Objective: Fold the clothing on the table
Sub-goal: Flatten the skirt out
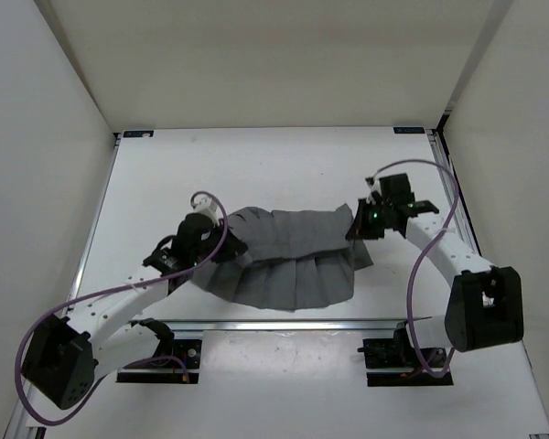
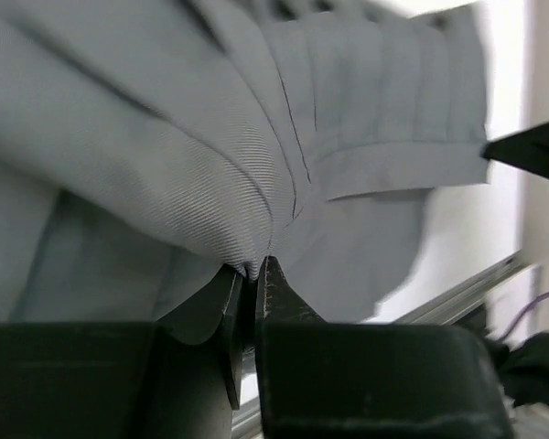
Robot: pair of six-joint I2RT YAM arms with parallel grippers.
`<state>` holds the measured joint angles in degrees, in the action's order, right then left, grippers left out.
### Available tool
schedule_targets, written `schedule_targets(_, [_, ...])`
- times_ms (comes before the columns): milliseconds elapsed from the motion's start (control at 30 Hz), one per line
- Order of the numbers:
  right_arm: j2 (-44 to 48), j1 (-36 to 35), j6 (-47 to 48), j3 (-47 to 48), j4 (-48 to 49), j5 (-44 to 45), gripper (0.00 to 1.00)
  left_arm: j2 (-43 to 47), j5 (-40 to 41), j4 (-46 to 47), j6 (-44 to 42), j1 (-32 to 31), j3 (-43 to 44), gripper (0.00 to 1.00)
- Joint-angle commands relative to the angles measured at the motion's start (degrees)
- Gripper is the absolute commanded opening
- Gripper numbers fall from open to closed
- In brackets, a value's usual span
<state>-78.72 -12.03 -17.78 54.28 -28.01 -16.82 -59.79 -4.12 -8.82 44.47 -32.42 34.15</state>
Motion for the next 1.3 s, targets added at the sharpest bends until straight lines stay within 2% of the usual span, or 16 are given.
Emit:
schedule_targets(0, [4.3,-1.5,-1.5,-8.2,-2.5,2.9,0.0,4.9,1.2,-1.5,1.0,-1.6,-8.5,0.0])
schedule_targets(33, [4.5,-1.7,-1.6,-9.5,-2.9,3.1,0.0,6.3,1.0,-1.3,2.1,-1.7,-12.0,0.0])
schedule_targets(67, [4.9,-1.2,-1.8,-11.6,-3.5,2.6,0.05,7.0,0.5,-1.3,3.3,-1.9,-14.7,0.0])
schedule_targets(100, [5.5,-0.5,-1.6,-12.5,-3.8,2.1,0.18,8.5,0.2,-1.1,3.2,-1.6,-15.9,0.0])
schedule_targets(133, [5.9,0.3,-1.5,-14.0,-3.8,2.0,0.25,9.9,0.4,-1.6,4.1,-1.6,-17.5,0.0])
schedule_targets(233, [6.5,1.9,-2.3,-16.1,-2.8,0.9,0.35,11.8,-0.1,-2.2,3.8,-0.6,-19.8,0.0])
schedule_targets(267, [6.7,2.3,-1.9,-16.7,-2.2,-0.2,0.42,12.4,0.2,-2.3,4.0,-0.4,-20.0,0.0])
schedule_targets(300, [6.6,2.4,-2.3,-16.3,-2.1,-0.7,0.53,12.5,-0.1,-2.6,4.0,0.0,-20.1,0.0])
schedule_targets(633, [7.6,-1.1,-7.3,-16.8,2.6,-5.9,0.51,12.1,0.0,-1.7,5.0,-1.0,-20.4,0.0])
schedule_targets(800, [8.0,-2.2,-8.1,-17.1,2.5,-7.1,0.4,12.8,-0.3,-1.6,5.5,-0.7,-20.8,0.0])
schedule_targets(967, [10.9,-2.6,-8.8,-16.6,-0.1,-5.0,0.33,13.2,-0.2,-1.9,5.1,-0.4,-20.6,0.0])
schedule_targets(1133, [18.0,-2.4,-11.1,-17.8,-2.2,2.9,0.35,13.4,-0.5,-1.8,5.3,-0.4,-20.9,0.0])
schedule_targets(1267, [19.7,-0.6,-11.8,-19.6,0.3,0.2,0.38,13.0,-0.4,-1.6,5.5,-0.8,-21.1,0.0])
